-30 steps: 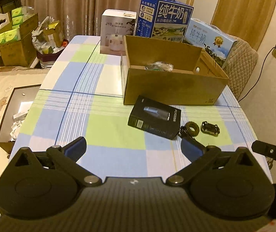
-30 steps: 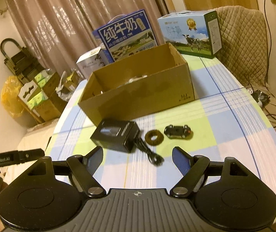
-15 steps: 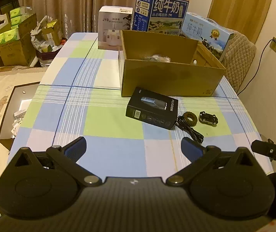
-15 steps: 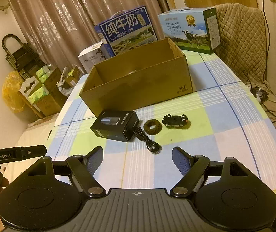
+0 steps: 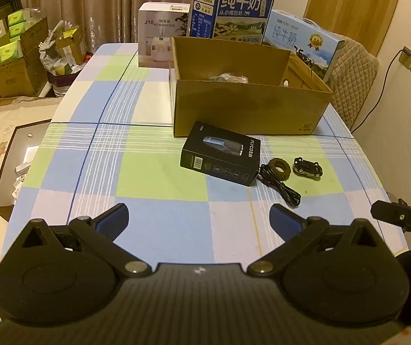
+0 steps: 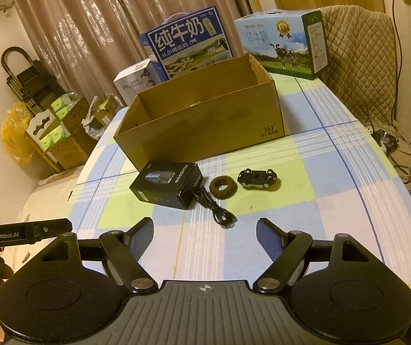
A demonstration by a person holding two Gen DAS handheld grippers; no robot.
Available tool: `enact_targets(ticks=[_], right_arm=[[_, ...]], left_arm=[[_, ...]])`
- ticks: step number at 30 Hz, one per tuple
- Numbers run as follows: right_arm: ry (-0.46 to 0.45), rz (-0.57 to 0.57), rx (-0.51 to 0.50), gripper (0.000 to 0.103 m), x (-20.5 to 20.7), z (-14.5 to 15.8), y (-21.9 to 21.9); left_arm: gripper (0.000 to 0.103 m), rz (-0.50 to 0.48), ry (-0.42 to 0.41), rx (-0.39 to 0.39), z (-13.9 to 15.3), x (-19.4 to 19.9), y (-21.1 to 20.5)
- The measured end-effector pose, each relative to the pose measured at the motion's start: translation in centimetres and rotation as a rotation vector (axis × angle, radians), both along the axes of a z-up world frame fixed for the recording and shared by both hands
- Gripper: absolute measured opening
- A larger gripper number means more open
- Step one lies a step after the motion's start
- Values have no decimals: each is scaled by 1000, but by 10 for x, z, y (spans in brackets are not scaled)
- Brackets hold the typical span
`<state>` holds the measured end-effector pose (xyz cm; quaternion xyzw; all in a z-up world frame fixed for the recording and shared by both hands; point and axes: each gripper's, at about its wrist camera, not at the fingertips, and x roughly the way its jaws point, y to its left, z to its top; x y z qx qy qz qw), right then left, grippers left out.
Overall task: Organize objects
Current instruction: 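Withdraw both tools from the box back over the table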
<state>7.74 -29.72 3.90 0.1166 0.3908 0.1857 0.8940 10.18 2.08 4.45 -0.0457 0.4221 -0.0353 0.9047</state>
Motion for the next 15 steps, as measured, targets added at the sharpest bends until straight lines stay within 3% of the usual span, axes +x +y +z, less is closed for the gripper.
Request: enact_targets(ticks=[15], right_arm=[[13, -17, -5, 76, 15, -4, -11]], left_arm=[[102, -14, 20, 2, -9, 14, -10]])
